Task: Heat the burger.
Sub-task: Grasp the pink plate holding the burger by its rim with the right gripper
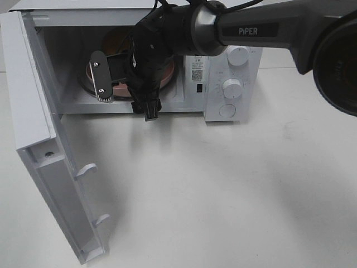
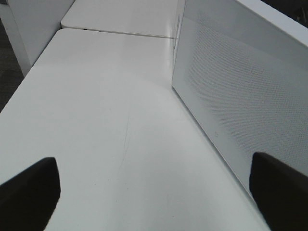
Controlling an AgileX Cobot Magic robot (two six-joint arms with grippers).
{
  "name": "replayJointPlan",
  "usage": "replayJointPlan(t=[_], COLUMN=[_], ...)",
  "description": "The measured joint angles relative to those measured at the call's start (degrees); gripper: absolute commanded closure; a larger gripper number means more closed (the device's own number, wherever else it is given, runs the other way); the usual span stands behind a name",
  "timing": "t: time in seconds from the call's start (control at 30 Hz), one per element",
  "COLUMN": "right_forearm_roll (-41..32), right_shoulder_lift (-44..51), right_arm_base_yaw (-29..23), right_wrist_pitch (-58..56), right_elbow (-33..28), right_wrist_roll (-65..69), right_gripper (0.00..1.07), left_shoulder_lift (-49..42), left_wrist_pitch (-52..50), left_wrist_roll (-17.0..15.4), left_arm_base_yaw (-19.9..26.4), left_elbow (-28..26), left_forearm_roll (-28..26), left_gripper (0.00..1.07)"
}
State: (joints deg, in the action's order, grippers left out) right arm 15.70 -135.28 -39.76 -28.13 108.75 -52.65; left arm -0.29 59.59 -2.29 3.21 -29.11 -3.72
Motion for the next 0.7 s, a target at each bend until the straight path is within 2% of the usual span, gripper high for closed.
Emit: replayJointPlan(t=[0.27,0.33,0.37,0.43,0.47,0.5,0.53,0.57,0.6,0.63,0.67,0.7], right_forearm_roll=[-0.1,-0.2,-0.2,-0.2,-0.2,-0.2,-0.2,-0.2,-0.6,-0.6,-1.1,-1.9], right_shoulder_lift=[-3.4,-4.5,-4.5,-4.8,-4.8,-4.8,-4.8,-4.8,-4.8,-4.8,-4.8,-4.8], right_arm_base_yaw=[1.5,1.9,1.9,2.1,2.1,2.1,2.1,2.1,2.1,2.1,2.1,2.1], right_wrist_pitch=[-0.3,-0.7,-0.7,-0.9,-0.9,-0.9,-0.8,-0.8,-0.9,-0.9,-0.9,-1.1], right_elbow=[3.4,4.5,4.5,4.9,4.9,5.0,5.0,5.0,5.0,5.0,5.0,5.0], right_wrist_roll=[0.0,0.1,0.1,0.1,0.1,0.1,0.1,0.1,0.1,0.1,0.1,-0.2], right_gripper=[0.3,0.38,0.38,0.63,0.63,0.7,0.84,0.84,0.92,0.92,1.03,1.07], left_shoulder_lift=[0.0,0.0,0.0,0.0,0.0,0.0,0.0,0.0,0.0,0.0,0.0,0.0], left_wrist_pitch=[0.0,0.0,0.0,0.0,0.0,0.0,0.0,0.0,0.0,0.0,0.0,0.0], left_wrist_roll=[0.0,0.0,0.0,0.0,0.0,0.0,0.0,0.0,0.0,0.0,0.0,0.0], left_arm_base_yaw=[0.0,0.0,0.0,0.0,0.0,0.0,0.0,0.0,0.0,0.0,0.0,0.0], left_elbow=[0.0,0.0,0.0,0.0,0.0,0.0,0.0,0.0,0.0,0.0,0.0,0.0], left_forearm_roll=[0.0,0.0,0.0,0.0,0.0,0.0,0.0,0.0,0.0,0.0,0.0,0.0], left_gripper=[0.06,0.06,0.06,0.06,0.06,0.06,0.06,0.06,0.06,0.06,0.06,0.06])
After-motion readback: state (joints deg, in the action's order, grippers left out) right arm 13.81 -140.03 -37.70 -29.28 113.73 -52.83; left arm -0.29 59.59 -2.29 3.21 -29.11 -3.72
